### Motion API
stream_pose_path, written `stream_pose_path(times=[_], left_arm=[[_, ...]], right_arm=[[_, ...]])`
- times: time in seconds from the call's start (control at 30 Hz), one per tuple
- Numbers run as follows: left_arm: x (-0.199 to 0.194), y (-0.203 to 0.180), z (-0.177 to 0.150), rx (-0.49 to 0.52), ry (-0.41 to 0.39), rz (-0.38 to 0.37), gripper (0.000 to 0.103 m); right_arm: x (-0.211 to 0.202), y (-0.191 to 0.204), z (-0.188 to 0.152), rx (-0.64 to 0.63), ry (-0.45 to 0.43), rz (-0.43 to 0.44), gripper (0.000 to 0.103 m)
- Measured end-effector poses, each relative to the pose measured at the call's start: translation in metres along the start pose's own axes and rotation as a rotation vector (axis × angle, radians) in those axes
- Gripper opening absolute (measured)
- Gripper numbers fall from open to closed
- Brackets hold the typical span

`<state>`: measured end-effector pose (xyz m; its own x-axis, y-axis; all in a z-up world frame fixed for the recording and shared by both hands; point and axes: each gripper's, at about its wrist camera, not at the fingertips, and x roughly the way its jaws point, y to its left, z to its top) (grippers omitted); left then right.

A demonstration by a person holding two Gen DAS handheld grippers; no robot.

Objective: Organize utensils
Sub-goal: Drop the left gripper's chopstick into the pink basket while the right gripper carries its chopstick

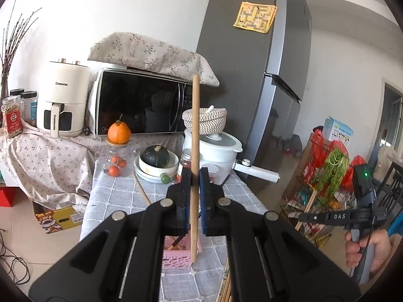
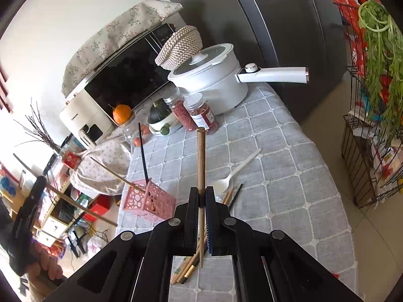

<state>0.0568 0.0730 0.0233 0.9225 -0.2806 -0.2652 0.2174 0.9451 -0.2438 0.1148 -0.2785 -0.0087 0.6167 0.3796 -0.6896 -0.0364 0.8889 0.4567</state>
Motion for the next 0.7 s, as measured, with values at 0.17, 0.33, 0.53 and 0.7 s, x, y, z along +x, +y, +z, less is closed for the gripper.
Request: stream_pose_path(times=[0.17,0.33,0.53,0.7], left_arm=[[0.022,0.001,-0.007,-0.033,-0.021,0.035,0.007],[0.046,0.001,-0.02,-0.027,-0.003,0.08,0.007],[0.073,0.007,-0.035,-0.062,0.059,0.118,0.007],[0.089,0.015,-0.046,-0.11,0.129,0.138,0.007]], right_arm=[[0.009,0.005,0.001,0.011,0.006,0.006,0.005],[0.015,0.011,0.002,0.013,0.004,0.012,0.005],[0.018,0.017,0.001,-0.001,0.005,0.014,0.005],[0.021,0.018,0.0,-0.007,0.015,0.012,0.005]])
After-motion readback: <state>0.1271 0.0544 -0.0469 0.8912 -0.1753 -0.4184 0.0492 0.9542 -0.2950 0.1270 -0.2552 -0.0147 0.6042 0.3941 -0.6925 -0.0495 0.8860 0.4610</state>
